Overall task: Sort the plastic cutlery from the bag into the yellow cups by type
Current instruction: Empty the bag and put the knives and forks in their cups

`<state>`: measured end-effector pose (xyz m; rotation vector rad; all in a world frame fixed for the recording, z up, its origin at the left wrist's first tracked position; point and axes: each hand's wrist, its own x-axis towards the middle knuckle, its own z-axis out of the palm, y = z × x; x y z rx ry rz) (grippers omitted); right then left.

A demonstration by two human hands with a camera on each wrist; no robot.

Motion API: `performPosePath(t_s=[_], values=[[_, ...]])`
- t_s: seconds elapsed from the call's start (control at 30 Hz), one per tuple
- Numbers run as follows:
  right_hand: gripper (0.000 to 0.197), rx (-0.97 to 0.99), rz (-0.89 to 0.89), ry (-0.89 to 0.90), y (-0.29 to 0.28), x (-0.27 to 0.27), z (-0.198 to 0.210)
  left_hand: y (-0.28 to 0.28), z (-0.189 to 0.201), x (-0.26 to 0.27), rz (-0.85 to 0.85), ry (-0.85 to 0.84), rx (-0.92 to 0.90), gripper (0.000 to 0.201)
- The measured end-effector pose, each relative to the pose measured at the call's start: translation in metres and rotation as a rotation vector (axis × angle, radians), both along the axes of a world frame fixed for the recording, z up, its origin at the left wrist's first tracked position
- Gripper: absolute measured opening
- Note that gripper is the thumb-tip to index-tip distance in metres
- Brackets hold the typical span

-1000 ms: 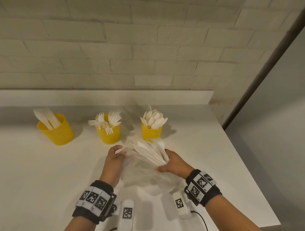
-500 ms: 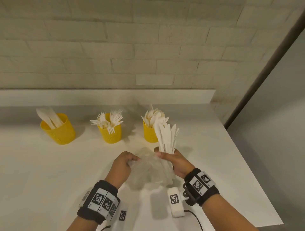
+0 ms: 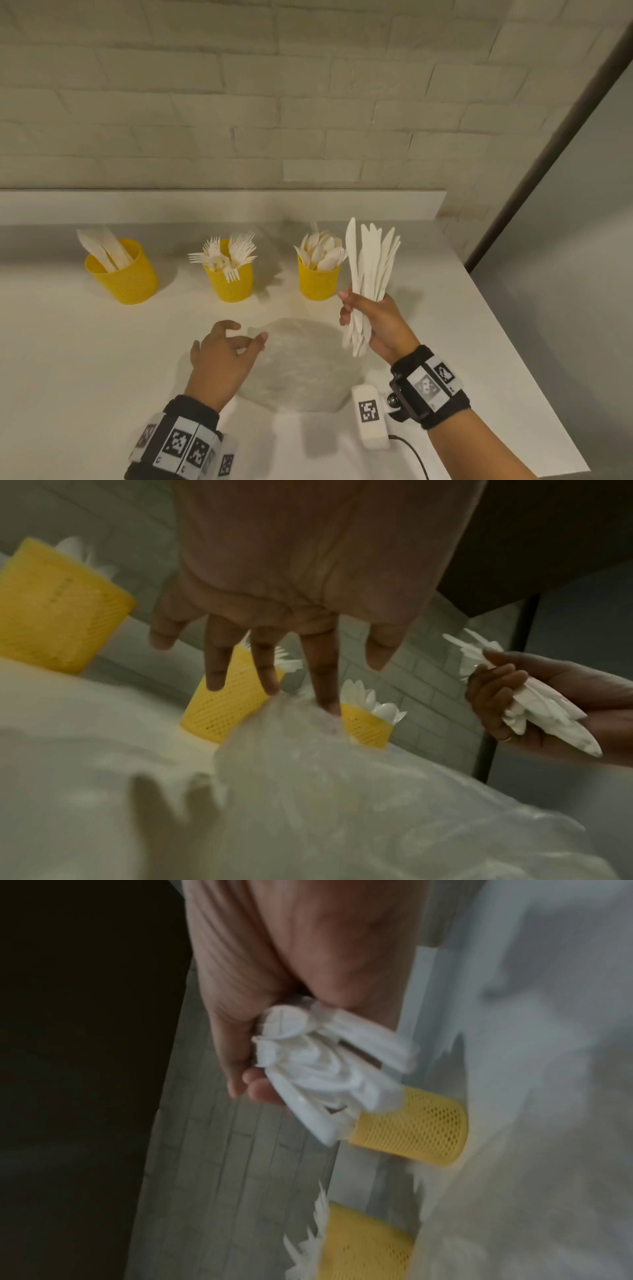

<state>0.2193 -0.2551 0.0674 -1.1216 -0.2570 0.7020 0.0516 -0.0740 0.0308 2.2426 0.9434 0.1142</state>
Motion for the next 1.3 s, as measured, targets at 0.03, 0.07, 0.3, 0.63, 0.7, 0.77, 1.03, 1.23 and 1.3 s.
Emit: performPosePath(t_s=[0.03,0.07,0.3,0.63,0.7,0.77,1.03,1.23,1.3], values=[[0.013,-0.006,0.004,0.007,0.002,-0.003,-0.001,0.0,0.003,0.001,0.036,-0.051,0.082,0.027],[0.013,-0.008,0.013,0.012,0.004,-0.007,-0.002,-0.002,0.008,0.003,0.061,-0.121,0.16,0.023],[0.032,-0.048,0.078,-0.015,0.023,-0.034,-0.003,-0.035,0.058,0.033,-0.077,-0.511,-0.169,0.01],[0.05,-0.126,0.159,-0.23,0.034,-0.048,0.002,-0.039,0.066,0.05,0.011,-0.582,-0.462,0.012],[0.039,-0.067,0.157,-0.174,0.031,-0.047,0.003,-0.037,0.068,0.049,0.018,-0.626,-0.558,0.008],[0.039,-0.042,0.154,-0.138,0.03,-0.046,0.002,-0.035,0.068,0.049,0.021,-0.647,-0.631,0.009],[0.044,0.005,0.224,-0.053,0.032,-0.042,0.002,-0.036,0.067,0.047,0.021,-0.616,-0.767,0.012],[0.038,-0.029,0.238,-0.064,0.043,-0.042,-0.005,-0.029,0.064,0.036,0.115,-0.534,-0.637,0.012],[0.033,-0.036,0.206,-0.04,0.05,-0.047,-0.008,-0.023,0.063,0.029,0.176,-0.565,-0.66,0.012]])
